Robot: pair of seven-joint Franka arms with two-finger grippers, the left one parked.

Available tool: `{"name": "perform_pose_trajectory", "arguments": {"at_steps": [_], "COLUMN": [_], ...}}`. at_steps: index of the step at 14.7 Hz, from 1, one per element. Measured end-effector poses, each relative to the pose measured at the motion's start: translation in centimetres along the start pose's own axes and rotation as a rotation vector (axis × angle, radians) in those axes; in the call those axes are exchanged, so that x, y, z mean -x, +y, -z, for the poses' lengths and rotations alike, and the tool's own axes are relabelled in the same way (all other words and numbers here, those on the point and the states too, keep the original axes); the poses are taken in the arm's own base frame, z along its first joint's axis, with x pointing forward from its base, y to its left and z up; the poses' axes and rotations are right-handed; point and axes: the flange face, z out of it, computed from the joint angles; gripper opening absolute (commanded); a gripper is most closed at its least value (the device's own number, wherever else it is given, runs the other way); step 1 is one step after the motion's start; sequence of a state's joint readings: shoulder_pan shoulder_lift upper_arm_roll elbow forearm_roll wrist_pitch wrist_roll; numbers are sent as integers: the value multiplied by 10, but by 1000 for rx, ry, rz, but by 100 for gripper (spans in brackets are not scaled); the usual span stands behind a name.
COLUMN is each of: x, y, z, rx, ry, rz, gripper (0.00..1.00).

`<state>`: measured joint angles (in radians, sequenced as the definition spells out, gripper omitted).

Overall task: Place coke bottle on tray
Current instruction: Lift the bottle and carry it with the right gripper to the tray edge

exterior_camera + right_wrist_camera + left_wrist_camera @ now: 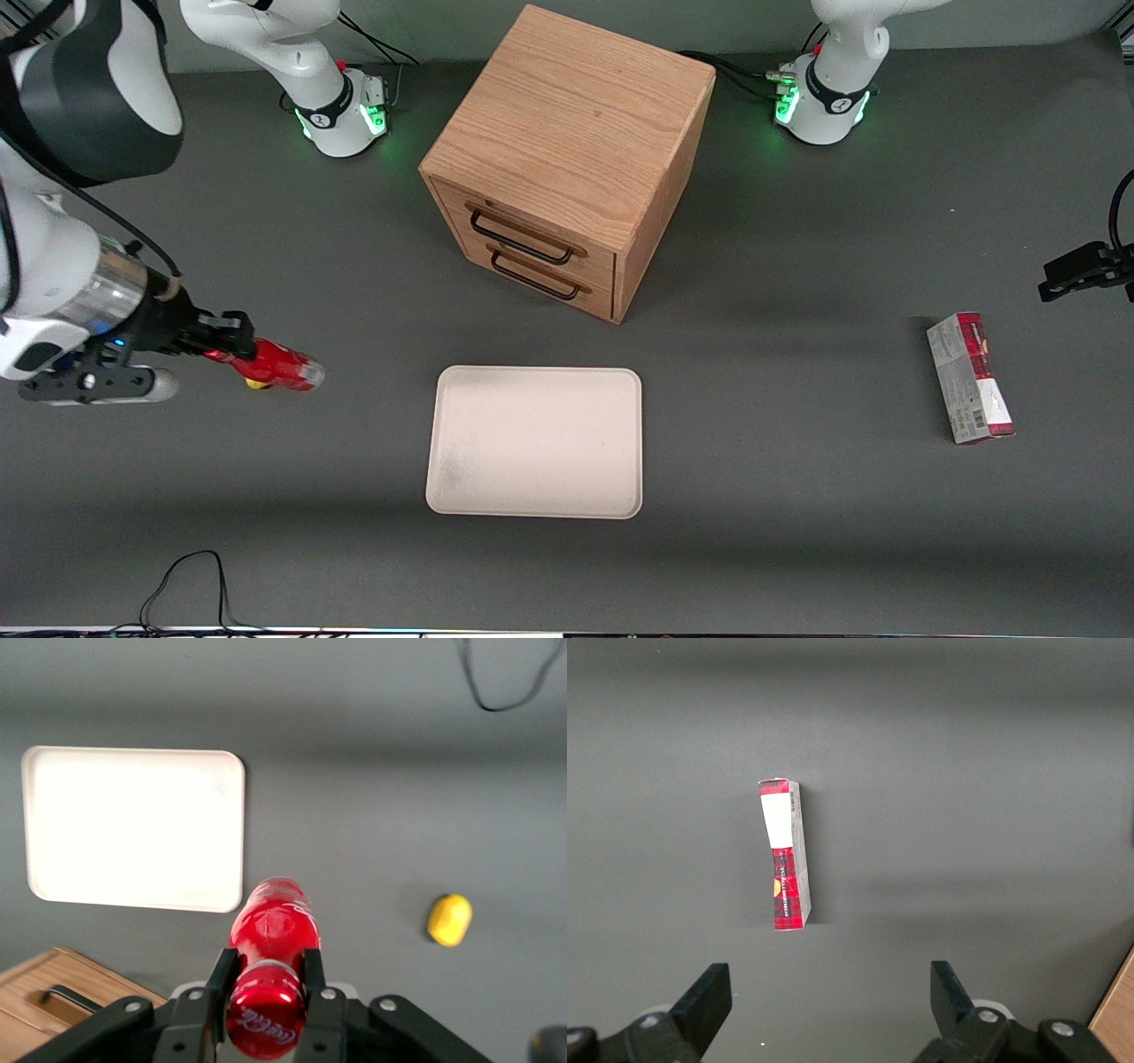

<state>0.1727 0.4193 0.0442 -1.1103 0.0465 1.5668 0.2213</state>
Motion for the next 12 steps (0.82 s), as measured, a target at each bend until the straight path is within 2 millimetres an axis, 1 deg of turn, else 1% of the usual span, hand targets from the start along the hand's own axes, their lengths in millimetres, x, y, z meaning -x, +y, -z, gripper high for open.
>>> {"name": "perform_pose_trajectory", "arguments": {"at_steps": [1,3,5,6,9,12], "x": [-7,-23,-36,-41,-58,-73], "y": [-13,-37,-58,-64,-74,-80], "z": [-10,-37,-74,-94,-150,-195], "rx": [-10,-5,17,37,34,-2], "ry": [-1,19,35,34,49,91], "rz": [4,7,-10,-9,-4,-23], "gripper": [0,0,0,0,0,0]}}
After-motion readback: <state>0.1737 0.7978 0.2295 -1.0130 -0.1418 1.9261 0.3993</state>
